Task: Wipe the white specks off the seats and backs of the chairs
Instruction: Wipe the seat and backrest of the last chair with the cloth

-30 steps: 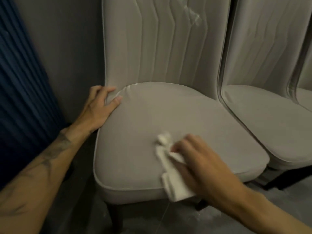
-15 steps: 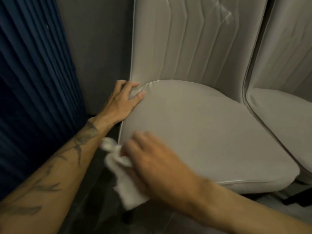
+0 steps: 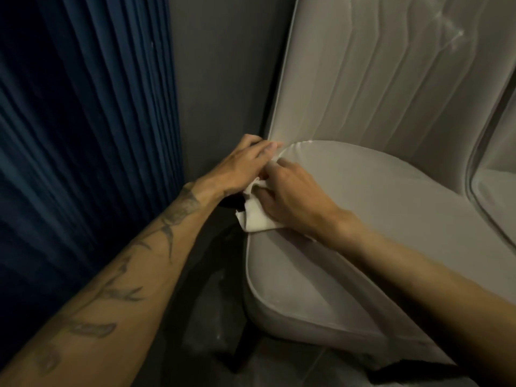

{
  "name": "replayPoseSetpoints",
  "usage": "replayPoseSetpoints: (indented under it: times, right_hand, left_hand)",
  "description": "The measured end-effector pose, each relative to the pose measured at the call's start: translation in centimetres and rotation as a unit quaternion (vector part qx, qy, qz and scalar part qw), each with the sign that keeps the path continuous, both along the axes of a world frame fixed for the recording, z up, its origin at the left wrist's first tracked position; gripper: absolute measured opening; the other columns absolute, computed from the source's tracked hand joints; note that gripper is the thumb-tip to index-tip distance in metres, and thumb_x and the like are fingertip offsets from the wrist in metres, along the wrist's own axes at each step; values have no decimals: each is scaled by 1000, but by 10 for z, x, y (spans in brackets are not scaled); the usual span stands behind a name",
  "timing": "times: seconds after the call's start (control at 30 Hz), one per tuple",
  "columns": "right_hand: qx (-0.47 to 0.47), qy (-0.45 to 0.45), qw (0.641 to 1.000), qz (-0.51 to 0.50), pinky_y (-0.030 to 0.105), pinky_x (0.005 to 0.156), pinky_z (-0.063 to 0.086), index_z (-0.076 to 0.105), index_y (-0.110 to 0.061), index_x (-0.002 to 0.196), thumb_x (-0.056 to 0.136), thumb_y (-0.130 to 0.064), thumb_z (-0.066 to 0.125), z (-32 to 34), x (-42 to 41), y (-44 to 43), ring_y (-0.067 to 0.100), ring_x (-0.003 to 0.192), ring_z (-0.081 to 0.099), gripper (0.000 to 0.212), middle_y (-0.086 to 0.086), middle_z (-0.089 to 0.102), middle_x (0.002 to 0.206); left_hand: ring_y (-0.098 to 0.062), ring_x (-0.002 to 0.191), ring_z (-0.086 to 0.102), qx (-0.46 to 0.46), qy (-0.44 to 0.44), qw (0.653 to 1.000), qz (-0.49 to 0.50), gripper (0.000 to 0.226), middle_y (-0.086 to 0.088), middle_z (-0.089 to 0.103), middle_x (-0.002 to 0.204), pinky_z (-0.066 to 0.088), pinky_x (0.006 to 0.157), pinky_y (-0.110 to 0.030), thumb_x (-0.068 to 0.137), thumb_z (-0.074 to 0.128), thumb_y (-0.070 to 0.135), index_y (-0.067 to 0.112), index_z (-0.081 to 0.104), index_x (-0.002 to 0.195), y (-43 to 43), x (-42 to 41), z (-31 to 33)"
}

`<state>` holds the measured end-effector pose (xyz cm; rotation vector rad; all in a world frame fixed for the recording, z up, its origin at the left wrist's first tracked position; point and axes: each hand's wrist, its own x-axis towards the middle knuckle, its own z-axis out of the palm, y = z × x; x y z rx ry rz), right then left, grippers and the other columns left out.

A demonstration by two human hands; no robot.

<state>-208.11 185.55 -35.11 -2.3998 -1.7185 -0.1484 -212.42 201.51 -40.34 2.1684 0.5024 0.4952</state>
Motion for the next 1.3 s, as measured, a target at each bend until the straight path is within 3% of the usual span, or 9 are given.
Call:
replayPoseSetpoints:
  times: [0.1, 0.2, 0.3, 0.5, 0.7, 0.87, 1.0, 1.17, 1.3]
  right_hand:
    - [10, -14, 998, 54, 34, 94, 38, 56, -10, 121, 100, -33, 51, -7, -23, -16, 30, 107, 55, 31, 11, 58, 121]
    - [17, 10, 990, 142, 29, 80, 35, 61, -16, 97, 99, -34, 57, -7, -61, -65, 23, 85, 53, 19, 4, 59, 97]
    - [-30, 54, 983, 172, 23, 72, 30, 59, -23, 102, 95, -40, 60, -8, -80, -108, 13, 82, 46, 19, -4, 54, 99]
    - [45, 25, 997, 62, 30, 91, 38, 56, -15, 119, 103, -39, 46, -4, -54, -58, 21, 105, 52, 30, 4, 56, 119]
    - [31, 70, 990, 117, 31, 79, 47, 57, -22, 107, 99, -43, 50, -17, -57, -123, 14, 87, 49, 23, -4, 54, 103]
    - [60, -2, 992, 110, 26, 81, 31, 60, -16, 104, 103, -43, 46, -10, -67, -89, 15, 87, 46, 30, 2, 58, 104]
    - [59, 46, 990, 117, 29, 74, 33, 63, -17, 95, 101, -49, 50, -15, -61, -131, 18, 82, 47, 34, 2, 58, 95]
    - [98, 56, 992, 49, 39, 71, 41, 60, -17, 82, 99, -44, 57, -20, -21, -203, 25, 79, 50, 32, 3, 55, 84]
    - [139, 29, 987, -80, 38, 67, 45, 59, -18, 80, 96, -42, 62, -21, 34, -272, 19, 74, 49, 28, -3, 52, 79]
  left_hand:
    - [-14, 134, 49, 36, 10, 999, 8, 42, 10, 38, 141, 36, 119, -43, 109, 35, 54, 43, 56, 143, -1, 0, -3]
    - [-19, 127, 55, 80, 10, 996, 23, 43, 9, 36, 143, 42, 113, -46, 106, 40, 57, 40, 53, 143, -6, 1, -7]
    - [-22, 127, 55, 80, 4, 996, 26, 46, 6, 35, 146, 44, 111, -48, 106, 41, 58, 37, 51, 145, -12, 2, -10]
    - [-25, 135, 51, 69, 13, 996, 63, 46, 1, 35, 152, 38, 117, -42, 107, 42, 53, 33, 51, 148, -26, 5, -4]
    - [-26, 137, 50, 66, 39, 993, 85, 49, 3, 33, 155, 38, 117, -43, 108, 34, 57, 36, 45, 150, -41, 4, -1]
    - [-25, 139, 48, 72, 52, 991, 95, 50, 4, 33, 157, 37, 117, -42, 108, 32, 58, 37, 45, 151, -47, 0, 2]
    - [-27, 139, 47, 85, 57, 990, 98, 50, -1, 33, 156, 32, 116, -37, 108, 32, 57, 34, 45, 150, -44, 4, -2]
    - [-28, 141, 45, 99, 53, 988, 104, 51, -7, 35, 155, 25, 115, -29, 109, 34, 54, 28, 47, 152, -40, 6, -6]
    - [-29, 141, 45, 108, 62, 987, 103, 53, -8, 35, 155, 26, 118, -34, 109, 34, 55, 27, 47, 152, -44, 10, -7]
